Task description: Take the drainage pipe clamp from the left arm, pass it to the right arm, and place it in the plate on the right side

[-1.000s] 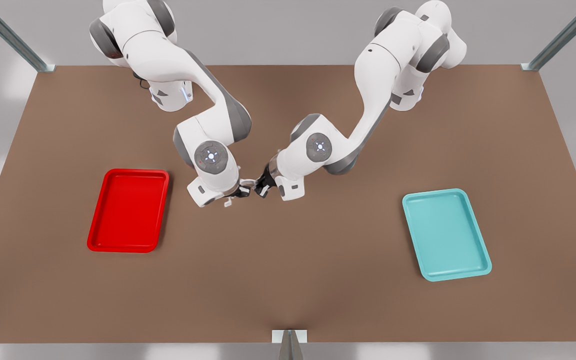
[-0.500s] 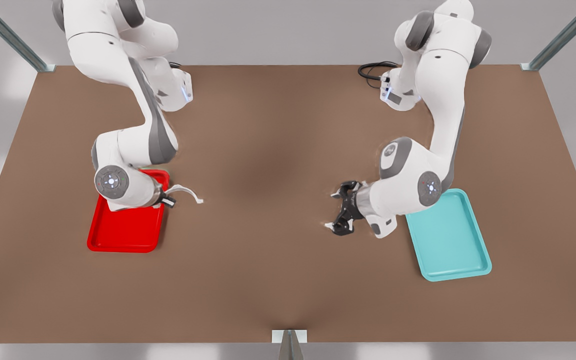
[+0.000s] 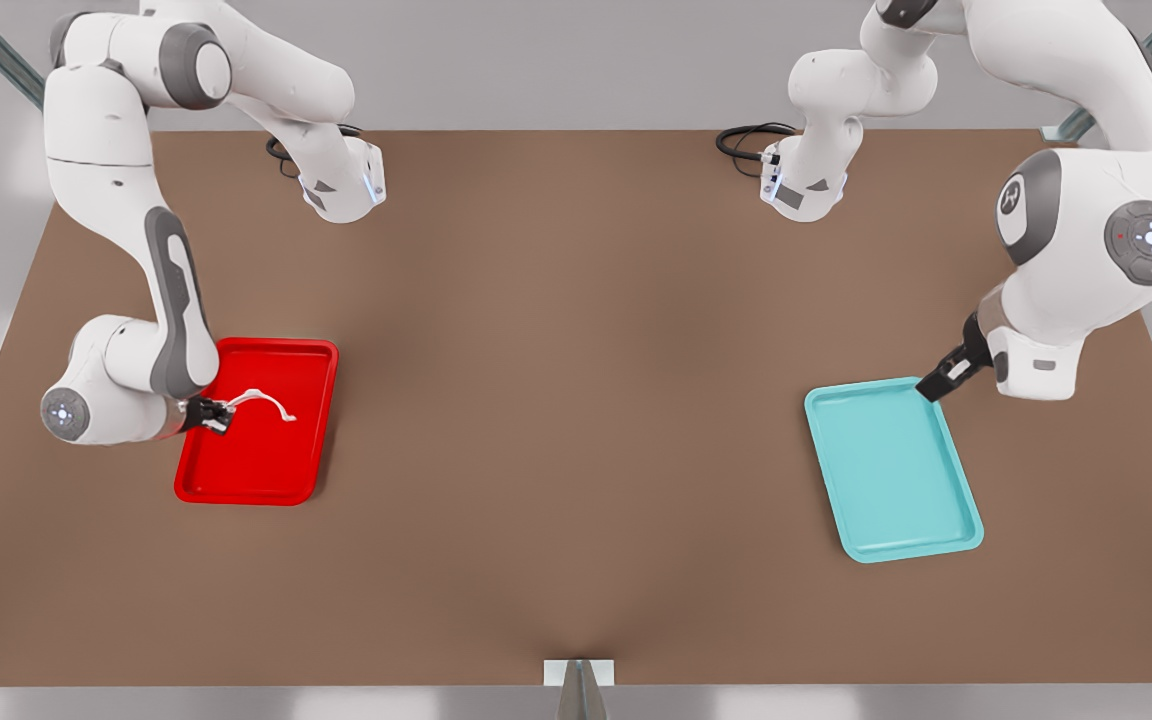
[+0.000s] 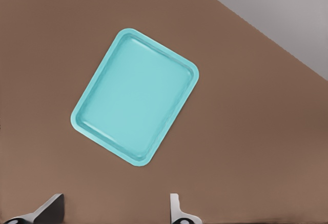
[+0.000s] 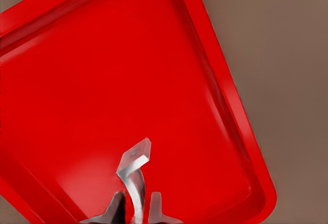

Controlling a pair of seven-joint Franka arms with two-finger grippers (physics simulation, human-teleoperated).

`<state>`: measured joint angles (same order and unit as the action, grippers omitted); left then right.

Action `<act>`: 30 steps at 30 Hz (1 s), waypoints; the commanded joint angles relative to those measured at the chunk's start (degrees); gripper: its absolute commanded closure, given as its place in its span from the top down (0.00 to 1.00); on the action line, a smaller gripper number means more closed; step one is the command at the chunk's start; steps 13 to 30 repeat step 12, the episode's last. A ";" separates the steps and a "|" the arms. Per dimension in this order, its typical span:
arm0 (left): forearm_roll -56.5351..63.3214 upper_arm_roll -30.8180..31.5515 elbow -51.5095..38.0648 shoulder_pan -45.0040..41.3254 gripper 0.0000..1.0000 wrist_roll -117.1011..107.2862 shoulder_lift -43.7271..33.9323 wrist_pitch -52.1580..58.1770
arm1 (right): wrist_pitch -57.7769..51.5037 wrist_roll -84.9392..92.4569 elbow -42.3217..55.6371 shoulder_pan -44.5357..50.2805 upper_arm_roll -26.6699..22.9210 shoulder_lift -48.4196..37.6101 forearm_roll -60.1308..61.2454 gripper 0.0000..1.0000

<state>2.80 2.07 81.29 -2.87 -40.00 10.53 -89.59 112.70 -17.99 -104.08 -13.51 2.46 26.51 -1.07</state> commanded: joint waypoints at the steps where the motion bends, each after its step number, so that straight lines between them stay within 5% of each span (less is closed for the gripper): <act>1: 0.71 0.04 -0.08 -0.12 1.00 45.01 0.46 0.12 | 3.66 20.98 1.25 -0.11 0.00 -0.14 0.19 0.98; 3: 0.80 0.04 -0.08 -0.12 1.00 44.84 0.72 0.20 | 0.78 21.94 5.28 0.15 0.26 -4.79 0.19 1.00; 6: 0.89 0.04 -0.17 -0.12 1.00 44.92 0.72 0.91 | -20.68 21.59 28.32 0.41 6.50 -7.96 -0.16 1.00; 9: 0.89 0.04 -0.17 -0.12 1.00 44.84 0.72 1.00 | -23.40 19.57 26.65 4.98 7.91 -12.97 -2.35 1.00; 12: 0.80 0.04 -0.17 -0.29 1.00 44.66 0.72 1.35 | -24.65 16.58 26.91 14.74 1.32 -14.29 -1.83 1.00; 30: 0.80 0.04 -0.17 -0.29 1.00 44.66 0.72 1.35 | -24.65 16.58 26.91 14.74 1.32 -14.29 -1.83 1.00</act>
